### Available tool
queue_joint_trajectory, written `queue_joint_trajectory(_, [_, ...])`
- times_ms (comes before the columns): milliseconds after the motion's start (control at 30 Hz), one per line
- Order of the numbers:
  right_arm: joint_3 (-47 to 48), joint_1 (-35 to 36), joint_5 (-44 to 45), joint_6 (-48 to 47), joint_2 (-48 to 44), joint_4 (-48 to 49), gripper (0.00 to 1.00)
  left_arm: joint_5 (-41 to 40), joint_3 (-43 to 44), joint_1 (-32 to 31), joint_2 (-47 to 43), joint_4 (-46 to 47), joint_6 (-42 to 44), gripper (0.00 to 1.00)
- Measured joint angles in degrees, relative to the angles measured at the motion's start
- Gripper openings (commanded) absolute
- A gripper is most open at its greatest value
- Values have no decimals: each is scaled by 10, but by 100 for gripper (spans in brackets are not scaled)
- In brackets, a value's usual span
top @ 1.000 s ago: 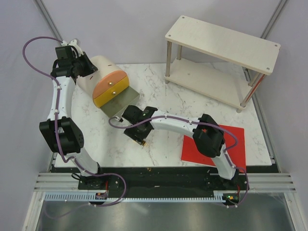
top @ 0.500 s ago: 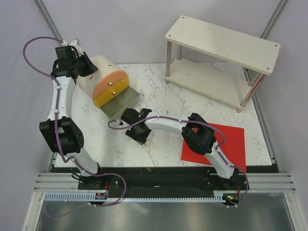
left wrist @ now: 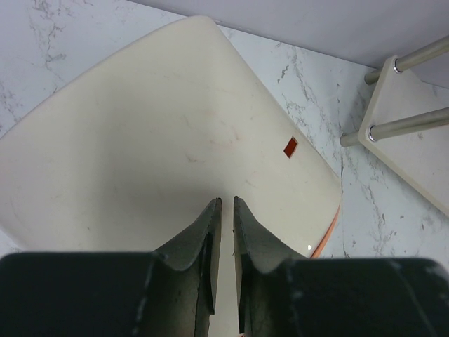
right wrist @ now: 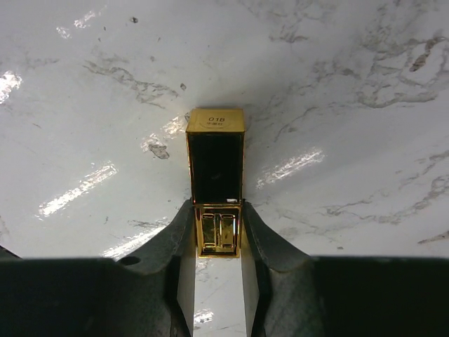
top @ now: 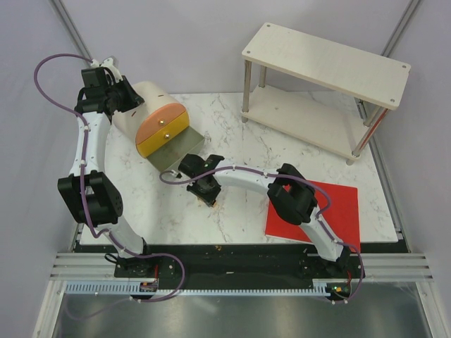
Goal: Organize the makeup
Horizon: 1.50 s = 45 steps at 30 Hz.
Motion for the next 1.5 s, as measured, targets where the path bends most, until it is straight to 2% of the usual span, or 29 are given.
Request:
queue_joint_trajectory(167, [49,-6,13,9,-3,-16,0,3,-1,0,0,3,0,22])
queue_joint_trajectory(400, [183,-34,-3,33,-7,-13,1,12,-2,0,0,4,0,22])
queue_joint_trajectory(500, [228,-56,-21,48,-6,-9,8,14,-2,0,0,4,0,22])
queue_joint_trajectory(667, [287,-99,-65,101,20,23,11,19,-2,0,0,4,0,22])
queue_joint_trajectory(867, [317,-125,-98,172,75,82,26,28,-3,0,0,4,0,22])
queue_joint_trajectory(900, [317,-125,-101,181,82,90,38,29,-4,0,0,4,0,22])
queue_joint_trajectory(1133, [317,-122,-118,240,108,142,65,31,-5,0,0,6,0,22])
queue_joint_trajectory(1367, [314,-129,-126,285,108,200,67,36,-6,0,0,7,0,22])
queue_joint_trajectory(1433, [306,-134,-126,296,108,216,64,38,-6,0,0,8,0,22])
queue_joint_trajectory(1500, [289,-140,-126,306,105,230,57,40,-6,0,0,7,0,22])
